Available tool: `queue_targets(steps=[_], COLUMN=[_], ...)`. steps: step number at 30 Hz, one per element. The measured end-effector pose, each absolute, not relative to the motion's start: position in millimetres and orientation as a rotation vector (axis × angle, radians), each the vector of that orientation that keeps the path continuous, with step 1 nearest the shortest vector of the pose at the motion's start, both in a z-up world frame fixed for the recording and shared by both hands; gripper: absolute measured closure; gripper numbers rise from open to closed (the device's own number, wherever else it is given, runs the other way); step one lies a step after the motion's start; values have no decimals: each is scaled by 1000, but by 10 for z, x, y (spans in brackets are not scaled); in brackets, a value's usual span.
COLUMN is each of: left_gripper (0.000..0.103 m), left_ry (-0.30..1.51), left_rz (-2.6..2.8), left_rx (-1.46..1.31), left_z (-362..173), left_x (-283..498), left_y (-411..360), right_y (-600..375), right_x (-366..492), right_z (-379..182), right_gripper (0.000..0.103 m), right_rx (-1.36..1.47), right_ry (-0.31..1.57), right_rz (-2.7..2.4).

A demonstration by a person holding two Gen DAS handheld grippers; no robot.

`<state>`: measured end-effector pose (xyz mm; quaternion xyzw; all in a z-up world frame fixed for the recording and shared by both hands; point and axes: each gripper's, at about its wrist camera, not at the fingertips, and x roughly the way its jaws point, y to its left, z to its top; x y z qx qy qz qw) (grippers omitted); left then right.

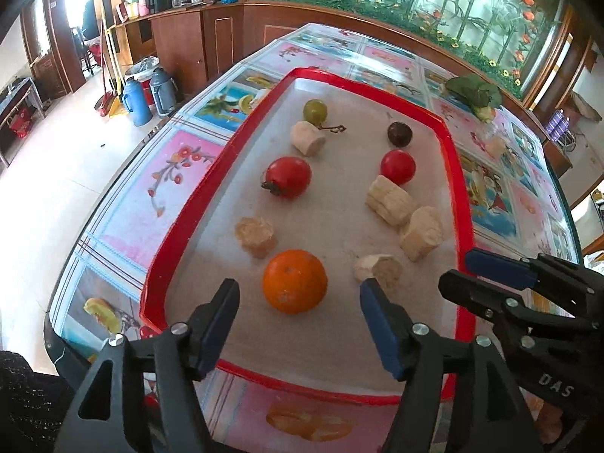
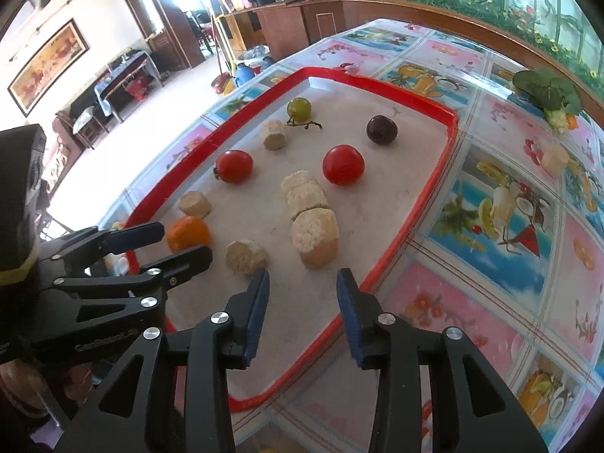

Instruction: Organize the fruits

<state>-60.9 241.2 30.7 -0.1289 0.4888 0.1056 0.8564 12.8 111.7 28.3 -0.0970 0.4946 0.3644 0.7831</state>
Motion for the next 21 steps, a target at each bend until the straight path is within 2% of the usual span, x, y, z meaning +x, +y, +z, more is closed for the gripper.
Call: queue_targets(steps=[7,21], left_gripper=[24,20], left_ry=[1003,1048], left_rz=[241,261], left_rx=[-250,-282], left_z=[398,460], left_x=[-630,-930], left_y=[2233,1851], right_y=[901,573], right_x=[38,-168], right_z=[358,314], right_gripper=[67,67], right_rx=[-168,-232], right_ry=[1074,1184], right_rz=[774,654])
